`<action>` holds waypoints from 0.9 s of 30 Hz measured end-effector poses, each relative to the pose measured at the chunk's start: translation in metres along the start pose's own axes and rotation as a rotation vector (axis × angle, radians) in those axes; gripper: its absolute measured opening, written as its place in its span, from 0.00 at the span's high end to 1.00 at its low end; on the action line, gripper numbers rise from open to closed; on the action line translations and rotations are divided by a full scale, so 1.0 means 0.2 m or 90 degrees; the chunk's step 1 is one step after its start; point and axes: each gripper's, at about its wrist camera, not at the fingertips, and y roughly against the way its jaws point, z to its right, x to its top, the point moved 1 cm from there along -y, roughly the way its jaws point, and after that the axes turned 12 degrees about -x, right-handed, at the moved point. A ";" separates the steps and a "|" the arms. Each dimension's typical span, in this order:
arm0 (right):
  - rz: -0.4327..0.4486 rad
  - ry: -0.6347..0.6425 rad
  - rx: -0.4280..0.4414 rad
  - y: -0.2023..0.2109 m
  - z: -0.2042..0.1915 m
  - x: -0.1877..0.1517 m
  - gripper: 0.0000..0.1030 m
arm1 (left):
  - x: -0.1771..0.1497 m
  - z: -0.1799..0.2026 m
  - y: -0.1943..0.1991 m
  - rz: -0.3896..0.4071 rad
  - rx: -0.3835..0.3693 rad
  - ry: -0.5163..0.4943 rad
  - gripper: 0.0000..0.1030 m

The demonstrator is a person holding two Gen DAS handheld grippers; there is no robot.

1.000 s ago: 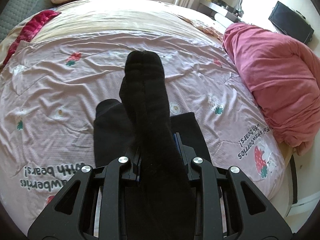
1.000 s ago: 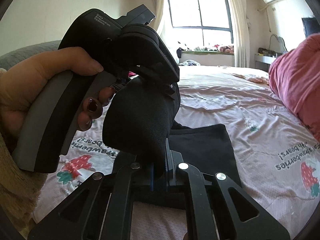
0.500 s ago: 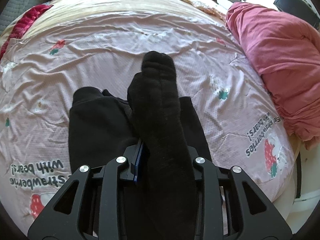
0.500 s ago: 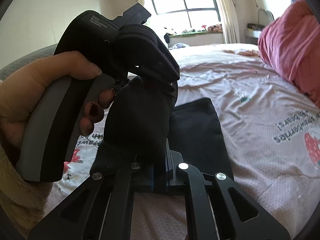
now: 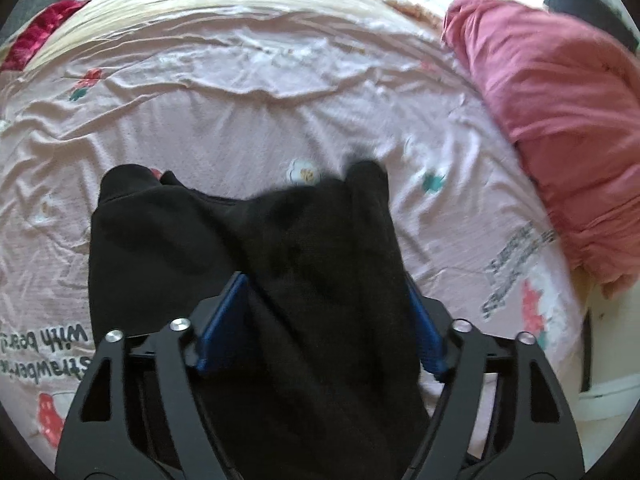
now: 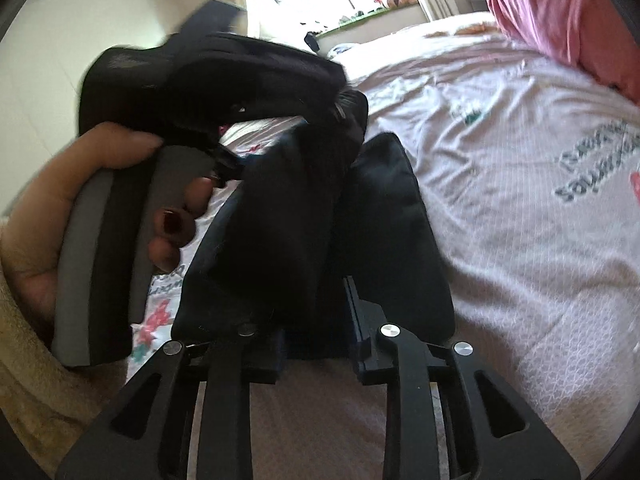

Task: Fold small clothes
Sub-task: 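Lay the folded half down with the right tool and open it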

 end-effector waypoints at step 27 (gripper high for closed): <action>-0.230 -0.064 0.120 -0.47 0.17 0.58 0.43 | -0.36 -0.41 0.31 0.076 0.065 0.026 0.29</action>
